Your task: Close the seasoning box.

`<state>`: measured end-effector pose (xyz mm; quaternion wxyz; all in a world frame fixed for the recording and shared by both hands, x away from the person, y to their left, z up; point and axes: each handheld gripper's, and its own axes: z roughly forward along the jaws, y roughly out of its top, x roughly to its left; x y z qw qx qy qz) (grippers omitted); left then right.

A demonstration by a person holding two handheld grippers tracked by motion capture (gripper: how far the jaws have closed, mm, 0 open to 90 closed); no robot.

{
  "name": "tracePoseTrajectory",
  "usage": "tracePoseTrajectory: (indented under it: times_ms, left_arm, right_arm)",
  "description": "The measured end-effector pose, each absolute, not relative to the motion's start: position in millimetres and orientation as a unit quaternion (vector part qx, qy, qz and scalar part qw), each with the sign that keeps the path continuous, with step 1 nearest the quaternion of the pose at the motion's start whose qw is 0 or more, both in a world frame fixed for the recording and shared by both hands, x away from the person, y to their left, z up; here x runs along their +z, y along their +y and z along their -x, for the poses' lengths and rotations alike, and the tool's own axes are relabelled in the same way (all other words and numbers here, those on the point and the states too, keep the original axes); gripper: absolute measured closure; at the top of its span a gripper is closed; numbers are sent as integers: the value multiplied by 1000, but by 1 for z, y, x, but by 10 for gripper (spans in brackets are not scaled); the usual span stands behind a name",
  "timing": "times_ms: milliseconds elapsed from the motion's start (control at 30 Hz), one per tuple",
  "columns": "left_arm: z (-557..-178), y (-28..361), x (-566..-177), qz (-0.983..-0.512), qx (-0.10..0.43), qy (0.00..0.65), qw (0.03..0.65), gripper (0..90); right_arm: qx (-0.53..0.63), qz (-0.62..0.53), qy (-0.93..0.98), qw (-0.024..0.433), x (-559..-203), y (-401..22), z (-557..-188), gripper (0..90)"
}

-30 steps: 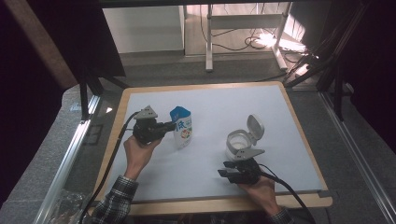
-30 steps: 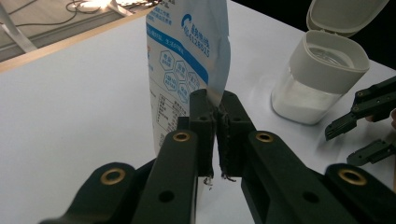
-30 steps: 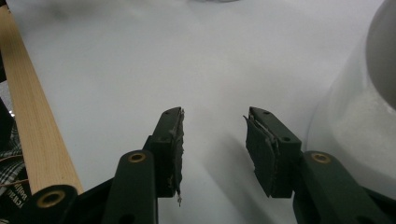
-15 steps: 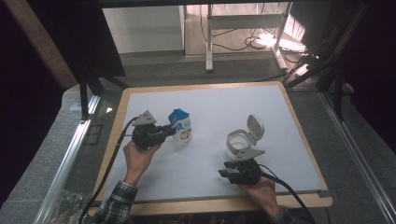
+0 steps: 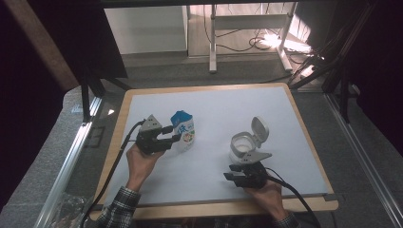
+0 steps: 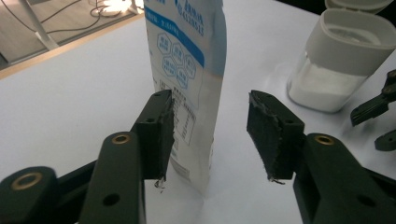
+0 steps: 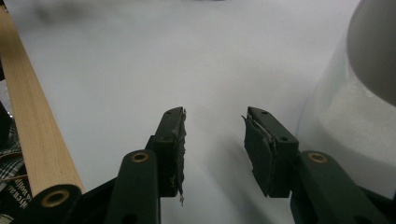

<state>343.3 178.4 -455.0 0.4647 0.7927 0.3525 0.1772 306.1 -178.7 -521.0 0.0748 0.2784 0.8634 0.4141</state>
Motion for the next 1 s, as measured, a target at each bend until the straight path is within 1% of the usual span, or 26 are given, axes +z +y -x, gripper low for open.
tracePoseTrajectory:
  times_ms: [133, 500, 800, 1000]
  left_arm:
    - [-340, 177, -459, -794, 177, 357, 460, 473]
    - [-328, 182, -474, -797, 199, 369, 435, 331]
    - [-318, 185, -491, -801, 179, 386, 421, 213]
    - [-311, 185, -505, -808, 162, 396, 404, 155]
  right_arm:
    - [416, -279, 862, 75, -520, -181, -305, 608]
    - [417, -280, 861, 78, -517, -187, -303, 678]
    - [417, -284, 860, 75, -514, -192, -301, 751]
    - [413, -287, 861, 73, -512, -196, -298, 807]
